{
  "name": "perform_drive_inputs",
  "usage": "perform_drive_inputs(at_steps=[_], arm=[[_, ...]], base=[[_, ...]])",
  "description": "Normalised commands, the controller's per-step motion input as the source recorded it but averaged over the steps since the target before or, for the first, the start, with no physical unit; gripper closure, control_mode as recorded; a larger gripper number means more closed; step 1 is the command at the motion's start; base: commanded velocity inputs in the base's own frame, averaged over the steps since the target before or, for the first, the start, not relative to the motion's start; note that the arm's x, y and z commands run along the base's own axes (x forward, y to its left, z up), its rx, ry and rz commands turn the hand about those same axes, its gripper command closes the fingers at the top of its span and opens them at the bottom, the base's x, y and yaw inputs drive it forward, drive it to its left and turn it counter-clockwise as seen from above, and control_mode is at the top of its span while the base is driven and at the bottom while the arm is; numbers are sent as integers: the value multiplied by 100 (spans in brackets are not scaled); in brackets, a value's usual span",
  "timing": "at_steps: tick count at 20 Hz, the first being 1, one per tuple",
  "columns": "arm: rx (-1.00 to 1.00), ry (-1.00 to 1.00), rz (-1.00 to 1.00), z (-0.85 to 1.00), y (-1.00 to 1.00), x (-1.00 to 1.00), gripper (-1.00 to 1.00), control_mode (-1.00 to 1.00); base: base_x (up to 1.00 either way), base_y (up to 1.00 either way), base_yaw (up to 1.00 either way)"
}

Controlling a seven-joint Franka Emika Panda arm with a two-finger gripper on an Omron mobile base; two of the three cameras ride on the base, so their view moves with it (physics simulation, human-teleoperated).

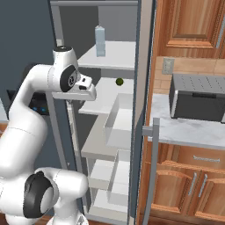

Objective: Take out the milk from the fridge and place it on the tray on the counter. Then take the sugar cube near the tray and place it in the tray.

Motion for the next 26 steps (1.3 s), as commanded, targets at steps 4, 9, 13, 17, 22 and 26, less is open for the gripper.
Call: perform_drive_inputs(at_steps=[4,9,13,17,22,26], arm=[[0,0,2,0,7,-27,-100,-100],[0,-11,4,7,9,-62,-100,-100],[0,-31,7,47,-6,-67,-100,-100],[4,-34,8,77,-4,-56,-100,-100],[6,-39,12,76,-13,-12,-100,-100],[4,-29,8,59,-27,1,-100,-100]], base=[[0,0,0],[0,0,0],[0,0,0],[0,0,0],[0,0,0],[0,0,0]])
